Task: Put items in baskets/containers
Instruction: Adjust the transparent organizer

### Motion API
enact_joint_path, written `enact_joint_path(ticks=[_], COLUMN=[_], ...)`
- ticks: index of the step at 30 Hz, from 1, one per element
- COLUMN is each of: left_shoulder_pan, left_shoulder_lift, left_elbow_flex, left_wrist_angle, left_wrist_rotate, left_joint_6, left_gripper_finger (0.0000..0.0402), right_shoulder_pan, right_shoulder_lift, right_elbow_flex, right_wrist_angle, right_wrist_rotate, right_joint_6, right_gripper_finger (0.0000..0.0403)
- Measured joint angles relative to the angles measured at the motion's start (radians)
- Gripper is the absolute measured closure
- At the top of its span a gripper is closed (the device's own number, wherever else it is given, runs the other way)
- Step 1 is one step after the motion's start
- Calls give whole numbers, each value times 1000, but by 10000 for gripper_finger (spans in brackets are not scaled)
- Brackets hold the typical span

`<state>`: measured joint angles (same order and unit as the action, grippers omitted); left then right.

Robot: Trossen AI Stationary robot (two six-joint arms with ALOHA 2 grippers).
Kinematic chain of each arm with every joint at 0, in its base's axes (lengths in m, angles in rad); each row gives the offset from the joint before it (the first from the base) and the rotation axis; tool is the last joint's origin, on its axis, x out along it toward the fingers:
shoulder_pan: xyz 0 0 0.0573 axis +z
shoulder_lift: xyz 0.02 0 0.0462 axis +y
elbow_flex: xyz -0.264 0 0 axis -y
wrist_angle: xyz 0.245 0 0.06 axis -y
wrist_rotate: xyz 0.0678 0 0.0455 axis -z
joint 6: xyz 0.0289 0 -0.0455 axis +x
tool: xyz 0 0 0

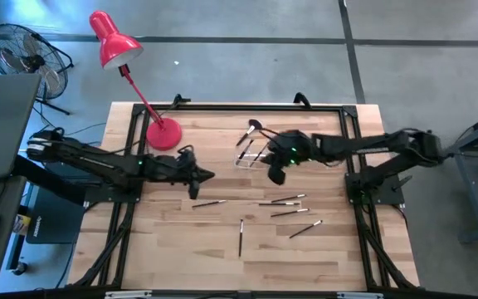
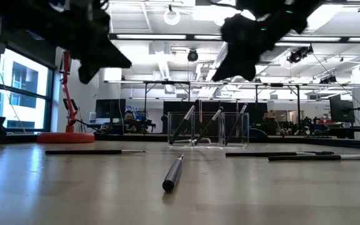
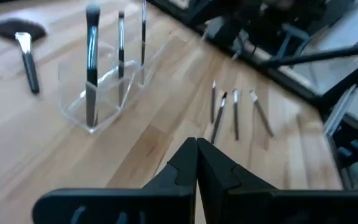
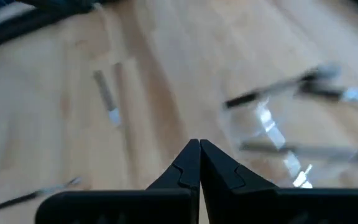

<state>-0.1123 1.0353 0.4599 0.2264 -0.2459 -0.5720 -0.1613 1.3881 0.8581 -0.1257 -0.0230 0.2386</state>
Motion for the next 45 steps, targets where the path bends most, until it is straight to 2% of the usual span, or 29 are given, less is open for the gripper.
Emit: enact_joint_path(ticks=[4, 8, 16, 22, 29, 37, 45], left_shoulder_pan=[1, 3, 8, 8, 8, 8, 8], left_shoulder_lift=[-48, -65, -67, -67, -67, -67, -67], left_elbow_flex=[-16, -13, -13, -13, -13, -13, -12], left_wrist_angle=[-35, -63, -97, -134, -132, -132, -136], left_wrist_rotate=[-2, -5, 2, 16, 18, 8, 8], left_joint_6=[19, 36, 48, 48, 69, 71, 51], left_gripper_finger=[401, 401, 401, 401, 401, 401, 401], right_shoulder_pan=[-33, -72, -183, -251, -267, -264, -263], right_shoulder_lift=[88, 173, 320, 366, 386, 460, 504], right_elbow_flex=[183, 348, 538, 568, 568, 568, 568], right_wrist_angle=[-189, -363, -590, -621, -618, -596, -589], right_wrist_rotate=[58, 125, 107, -14, -31, -99, -118], right_joint_6=[-157, -225, -341, -450, -576, -582, -587], right_gripper_finger=[403, 401, 350, 305, 278, 272, 274])
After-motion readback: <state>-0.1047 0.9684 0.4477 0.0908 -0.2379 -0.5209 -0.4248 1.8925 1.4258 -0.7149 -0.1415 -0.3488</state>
